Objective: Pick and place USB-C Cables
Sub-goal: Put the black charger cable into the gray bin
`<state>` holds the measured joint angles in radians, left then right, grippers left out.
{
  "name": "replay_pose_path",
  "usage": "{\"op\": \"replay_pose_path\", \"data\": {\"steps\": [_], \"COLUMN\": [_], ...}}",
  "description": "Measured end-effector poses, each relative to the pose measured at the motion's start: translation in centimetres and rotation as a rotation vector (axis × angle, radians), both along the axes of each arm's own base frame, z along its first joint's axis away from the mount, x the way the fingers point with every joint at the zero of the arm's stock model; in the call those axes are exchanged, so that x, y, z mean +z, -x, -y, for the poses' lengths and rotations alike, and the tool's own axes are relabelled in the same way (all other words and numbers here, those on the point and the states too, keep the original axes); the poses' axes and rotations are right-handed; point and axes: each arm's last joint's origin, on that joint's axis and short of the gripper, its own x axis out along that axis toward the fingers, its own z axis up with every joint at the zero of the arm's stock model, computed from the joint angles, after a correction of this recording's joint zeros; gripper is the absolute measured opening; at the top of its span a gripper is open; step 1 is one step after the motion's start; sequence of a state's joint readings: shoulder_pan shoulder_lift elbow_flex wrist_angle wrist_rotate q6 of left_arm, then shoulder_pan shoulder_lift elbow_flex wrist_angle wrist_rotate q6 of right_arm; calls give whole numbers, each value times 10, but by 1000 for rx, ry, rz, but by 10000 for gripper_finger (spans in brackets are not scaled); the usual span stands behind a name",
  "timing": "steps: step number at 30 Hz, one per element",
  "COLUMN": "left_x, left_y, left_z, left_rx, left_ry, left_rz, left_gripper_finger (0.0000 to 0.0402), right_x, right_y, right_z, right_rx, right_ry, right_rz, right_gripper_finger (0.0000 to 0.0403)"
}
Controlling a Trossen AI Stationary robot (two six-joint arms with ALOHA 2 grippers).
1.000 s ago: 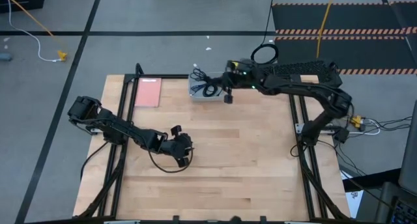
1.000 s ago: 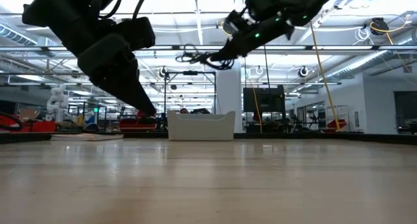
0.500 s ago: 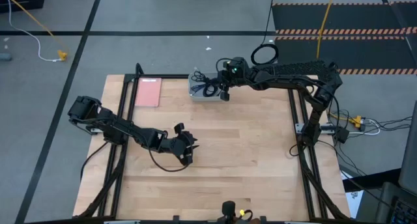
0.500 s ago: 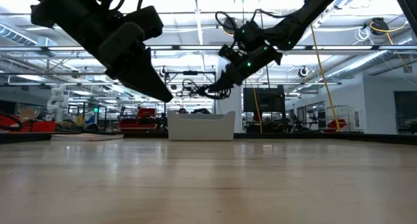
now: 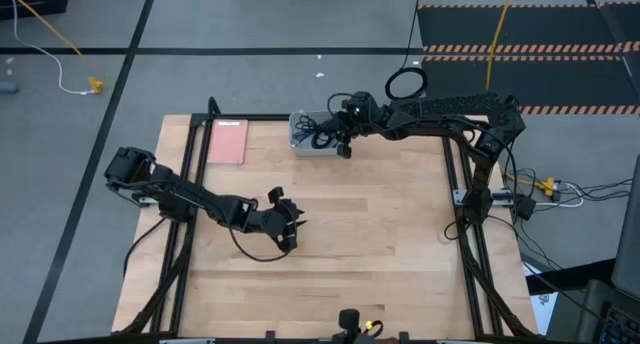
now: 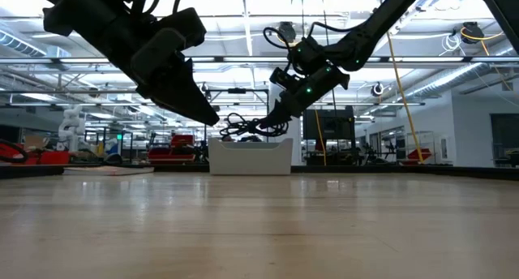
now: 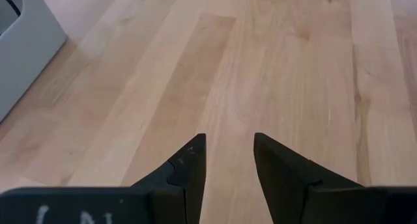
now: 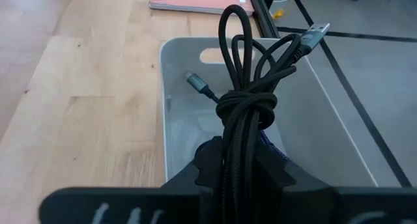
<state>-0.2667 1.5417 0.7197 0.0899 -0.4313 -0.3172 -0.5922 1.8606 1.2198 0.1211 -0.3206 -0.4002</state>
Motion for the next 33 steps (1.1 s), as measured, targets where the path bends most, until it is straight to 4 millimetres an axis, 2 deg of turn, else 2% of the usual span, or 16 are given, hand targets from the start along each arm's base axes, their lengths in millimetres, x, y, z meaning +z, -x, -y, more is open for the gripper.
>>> {"op": "replay_pose_path", "data": {"steps": [13, 33], "left_x": [1, 2], "left_y": [-1, -2], "left_z": [0, 1], "left_rx": [0, -8], "left_ry": [6, 1], "left_rz": [20, 24], "left_gripper_finger": [131, 131], "right_x": [-7, -19], "right_y": [-5, 2], "right_z": [-6, -8], "right_rx": [7, -36], "right_ry": [-36, -45], "right_rz": [-18, -35], "right_gripper_finger": [41, 41]}}
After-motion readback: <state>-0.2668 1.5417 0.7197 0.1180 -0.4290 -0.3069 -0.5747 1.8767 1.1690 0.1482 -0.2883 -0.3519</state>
